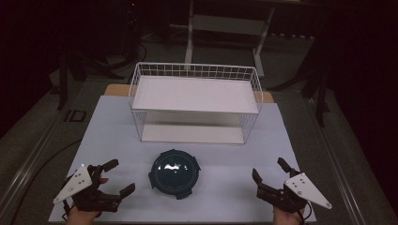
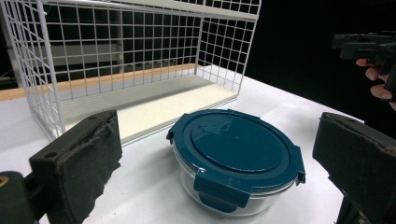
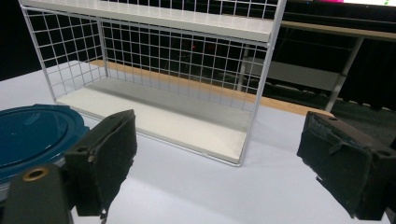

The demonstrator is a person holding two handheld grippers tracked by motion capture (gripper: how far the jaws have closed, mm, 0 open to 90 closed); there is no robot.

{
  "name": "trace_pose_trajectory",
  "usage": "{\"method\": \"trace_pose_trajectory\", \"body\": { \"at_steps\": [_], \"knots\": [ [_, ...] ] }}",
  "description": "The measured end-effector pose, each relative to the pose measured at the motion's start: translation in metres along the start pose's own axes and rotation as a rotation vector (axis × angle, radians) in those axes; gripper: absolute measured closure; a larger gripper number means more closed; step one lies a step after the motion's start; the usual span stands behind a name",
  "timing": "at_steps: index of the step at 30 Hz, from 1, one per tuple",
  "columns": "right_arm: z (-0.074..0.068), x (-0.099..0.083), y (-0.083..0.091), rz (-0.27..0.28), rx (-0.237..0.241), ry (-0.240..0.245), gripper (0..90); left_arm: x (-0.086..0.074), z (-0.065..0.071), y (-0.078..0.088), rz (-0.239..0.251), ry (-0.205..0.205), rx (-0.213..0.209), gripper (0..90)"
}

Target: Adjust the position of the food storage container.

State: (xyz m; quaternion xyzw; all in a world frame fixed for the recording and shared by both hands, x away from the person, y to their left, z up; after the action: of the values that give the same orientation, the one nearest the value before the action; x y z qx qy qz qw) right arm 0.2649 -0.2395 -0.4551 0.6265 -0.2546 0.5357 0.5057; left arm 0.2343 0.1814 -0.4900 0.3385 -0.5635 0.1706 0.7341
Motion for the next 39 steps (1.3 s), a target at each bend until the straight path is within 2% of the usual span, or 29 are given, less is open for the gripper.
{"method": "trace_pose_trajectory", "body": {
  "at_steps": [10,13,14,15,16,17,18,21,22,23,24,26,27,28,29,30,31,33,34,36,37,39],
  "knots": [
    [-0.001,0.002,0.003,0.010,-0.008,0.006,11.3,0.000,0.002,-0.001,-0.002,-0.006,-0.003,1.5],
    [-0.003,0.002,0.001,0.004,-0.004,0.011,11.3,0.004,0.012,0.000,-0.014,0.019,-0.058,1.5],
    [-0.003,0.002,0.001,0.001,-0.002,0.011,11.3,0.004,0.012,0.000,-0.014,0.019,-0.058,1.5],
    [-0.004,0.002,0.001,0.002,0.003,0.009,11.3,0.008,0.022,0.002,-0.033,0.018,-0.105,1.5],
    [-0.004,0.002,0.001,0.002,0.003,0.009,11.3,0.008,0.022,0.002,-0.033,0.018,-0.105,1.5],
    [-0.004,0.003,0.002,0.008,0.004,0.011,11.3,0.010,0.029,0.001,-0.080,-0.019,-0.118,1.5],
    [-0.005,0.005,0.002,0.015,0.006,0.015,11.3,0.011,0.031,0.001,-0.091,-0.036,-0.113,1.9],
    [-0.008,0.006,0.000,0.019,0.015,0.015,11.3,0.010,0.034,-0.001,-0.143,-0.045,-0.149,6.4],
    [-0.009,0.005,-0.001,0.019,0.016,0.022,11.3,0.009,0.035,-0.002,-0.159,-0.052,-0.167,11.0],
    [-0.010,0.005,-0.001,0.020,0.017,0.025,11.3,0.007,0.036,-0.004,-0.175,-0.053,-0.163,14.3],
    [-0.010,0.005,-0.001,0.018,0.018,0.029,11.3,0.005,0.037,-0.005,-0.207,-0.055,-0.182,15.8],
    [-0.010,0.004,-0.001,0.018,0.018,0.026,11.3,0.000,0.037,-0.010,-0.257,-0.053,-0.198,27.8],
    [-0.009,0.004,-0.001,0.017,0.022,0.019,11.3,-0.004,0.038,-0.012,-0.284,-0.051,-0.225,36.1],
    [-0.009,0.004,-0.001,0.017,0.022,0.019,11.3,-0.004,0.038,-0.012,-0.284,-0.051,-0.225,41.9],
    [-0.008,0.004,-0.002,0.013,0.022,0.014,11.3,-0.013,0.036,-0.018,-0.335,-0.043,-0.226,49.3],
    [-0.007,0.003,-0.003,0.013,0.025,0.013,11.3,-0.013,0.036,-0.018,-0.335,-0.043,-0.226,52.1],
    [-0.007,0.003,-0.003,0.013,0.030,0.010,11.3,-0.022,0.033,-0.024,-0.394,-0.022,-0.217,55.1],
    [-0.006,0.001,-0.003,0.008,0.031,0.008,11.3,-0.032,0.032,-0.030,-0.454,-0.034,-0.194,62.8],
    [-0.006,0.001,-0.003,0.009,0.033,0.008,11.3,-0.035,0.033,-0.033,-0.478,-0.038,-0.200,68.0],
    [-0.006,0.001,-0.004,0.009,0.033,0.010,11.3,-0.035,0.033,-0.033,-0.478,-0.038,-0.200,71.6],
    [-0.006,0.001,-0.004,0.009,0.033,0.010,11.3,-0.042,0.032,-0.038,-0.519,-0.054,-0.185,71.6],
    [-0.006,-0.001,-0.006,-0.002,0.042,0.008,11.3,-0.048,0.031,-0.045,-0.550,-0.055,-0.187,85.7]
  ]
}}
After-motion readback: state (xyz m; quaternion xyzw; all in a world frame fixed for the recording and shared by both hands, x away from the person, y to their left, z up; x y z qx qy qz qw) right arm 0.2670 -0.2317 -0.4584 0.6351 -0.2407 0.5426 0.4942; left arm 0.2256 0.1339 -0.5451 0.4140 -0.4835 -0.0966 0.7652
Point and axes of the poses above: each handheld gripper's, and its own axes: y roughly backward along the jaws, x roughly out of its top, z roughly to its right, the point moved 8 cm from there along -y, roughly forward along the jaws, and after that the axes turned 9 degrees about -z, right-handed, at the moved point
